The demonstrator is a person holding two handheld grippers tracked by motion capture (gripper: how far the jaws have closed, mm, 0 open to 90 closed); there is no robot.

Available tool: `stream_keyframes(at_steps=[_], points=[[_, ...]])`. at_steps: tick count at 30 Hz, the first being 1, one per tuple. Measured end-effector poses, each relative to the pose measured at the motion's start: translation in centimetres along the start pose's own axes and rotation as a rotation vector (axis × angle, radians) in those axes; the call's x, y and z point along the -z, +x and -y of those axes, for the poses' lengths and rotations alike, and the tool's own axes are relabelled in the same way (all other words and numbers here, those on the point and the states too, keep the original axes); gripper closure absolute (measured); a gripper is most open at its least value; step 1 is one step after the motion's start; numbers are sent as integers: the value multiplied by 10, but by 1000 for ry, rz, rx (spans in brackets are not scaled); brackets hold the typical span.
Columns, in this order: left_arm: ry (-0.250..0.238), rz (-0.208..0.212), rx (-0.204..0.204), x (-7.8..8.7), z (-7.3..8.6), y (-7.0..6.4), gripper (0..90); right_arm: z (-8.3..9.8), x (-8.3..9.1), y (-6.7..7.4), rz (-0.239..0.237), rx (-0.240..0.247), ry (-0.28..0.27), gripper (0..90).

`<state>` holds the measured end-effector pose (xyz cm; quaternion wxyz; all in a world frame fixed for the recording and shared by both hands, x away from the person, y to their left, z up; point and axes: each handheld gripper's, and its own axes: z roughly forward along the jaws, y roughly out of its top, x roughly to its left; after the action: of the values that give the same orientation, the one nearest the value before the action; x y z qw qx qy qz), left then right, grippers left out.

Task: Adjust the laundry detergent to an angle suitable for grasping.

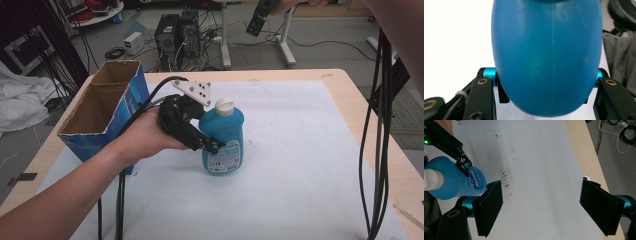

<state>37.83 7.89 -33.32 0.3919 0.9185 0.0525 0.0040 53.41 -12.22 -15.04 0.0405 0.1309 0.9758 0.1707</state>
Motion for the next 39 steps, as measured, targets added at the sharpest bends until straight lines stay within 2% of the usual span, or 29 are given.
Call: stream_keyframes(at_steps=[2, 4, 5, 6, 12, 18, 32, 33, 36, 38, 39], points=[[14, 27, -33, -4, 3, 0, 446, 1, 0, 0, 0, -2, 2, 182], [23, 29, -68, -7, 4, 0, 446, 1, 1, 0, 2, -4, 2, 182], [23, 29, -68, -7, 4, 0, 445, 1, 1, 0, 2, -4, 2, 182], [39, 31, -93, -8, 5, 0, 445, 1, 1, 0, 1, -1, 1, 183], [48, 49, -136, -15, 9, -1, 445, 2, 0, -1, 2, -3, 5, 182], [29, 53, -123, -15, 13, -1, 445, 1, -2, -1, -4, -3, 8, 183], [36, 50, -117, -15, 13, -1, 430, -1, -3, -1, -6, 3, 10, 182], [30, 42, -95, -14, 13, -2, 423, -1, -4, -1, -7, 6, 12, 182], [54, 11, -38, -10, 12, -2, 280, -1, -3, 0, -7, 7, 11, 183], [69, 1, -31, -7, 13, -3, 265, -1, -3, 0, -7, 7, 10, 182], [83, -25, -6, -2, 15, -6, 229, -1, -3, 0, -9, 7, 10, 182]])
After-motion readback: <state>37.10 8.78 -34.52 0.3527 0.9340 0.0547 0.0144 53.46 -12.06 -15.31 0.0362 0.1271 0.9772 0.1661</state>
